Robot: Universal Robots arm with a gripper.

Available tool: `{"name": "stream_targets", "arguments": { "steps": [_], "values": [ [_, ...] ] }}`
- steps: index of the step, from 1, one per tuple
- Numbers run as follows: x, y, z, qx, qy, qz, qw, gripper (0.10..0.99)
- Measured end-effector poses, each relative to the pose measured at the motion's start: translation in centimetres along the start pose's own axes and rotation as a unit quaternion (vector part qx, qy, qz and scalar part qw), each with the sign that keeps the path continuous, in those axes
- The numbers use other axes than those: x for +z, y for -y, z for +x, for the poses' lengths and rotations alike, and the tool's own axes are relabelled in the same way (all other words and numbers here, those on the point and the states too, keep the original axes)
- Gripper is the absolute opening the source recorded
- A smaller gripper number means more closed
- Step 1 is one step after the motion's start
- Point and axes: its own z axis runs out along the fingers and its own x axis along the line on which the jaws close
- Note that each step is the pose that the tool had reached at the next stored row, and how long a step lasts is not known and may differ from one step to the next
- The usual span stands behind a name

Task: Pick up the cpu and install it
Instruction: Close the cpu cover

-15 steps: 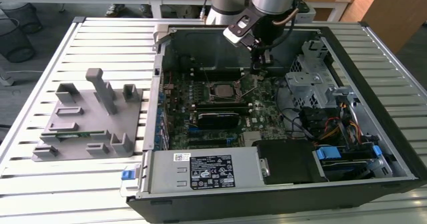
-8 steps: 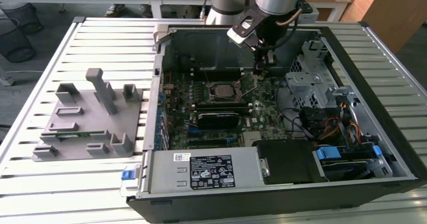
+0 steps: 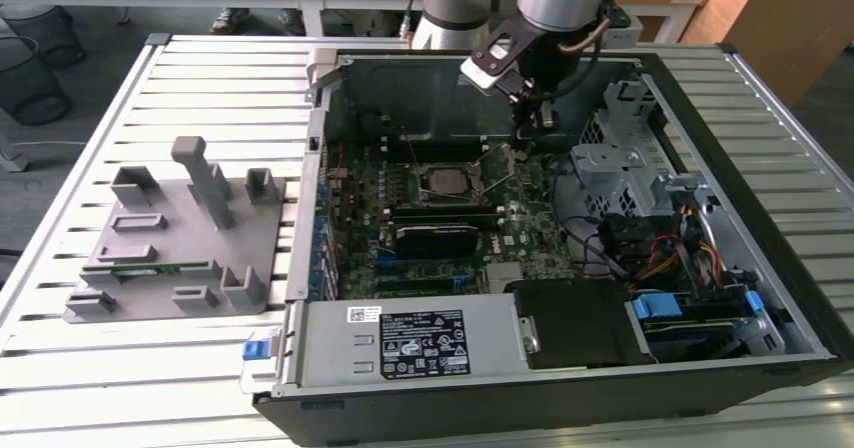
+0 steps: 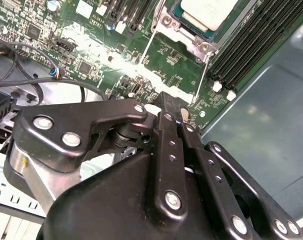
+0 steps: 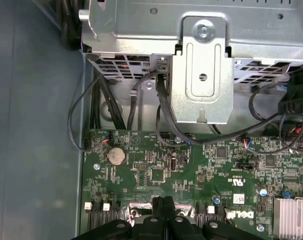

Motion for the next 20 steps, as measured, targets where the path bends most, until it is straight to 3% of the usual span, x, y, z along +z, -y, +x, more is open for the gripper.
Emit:
{"name": "stream_targets", "arguments": {
  "steps": [12, 20],
  "values": [
    [0.23, -1.02, 0.11, 0.0, -0.0002, 0.0, 1.0, 0.106],
    [1.56, -1.39, 0.14, -0.003, -0.0001, 0.0001, 1.0, 0.106]
  ]
}}
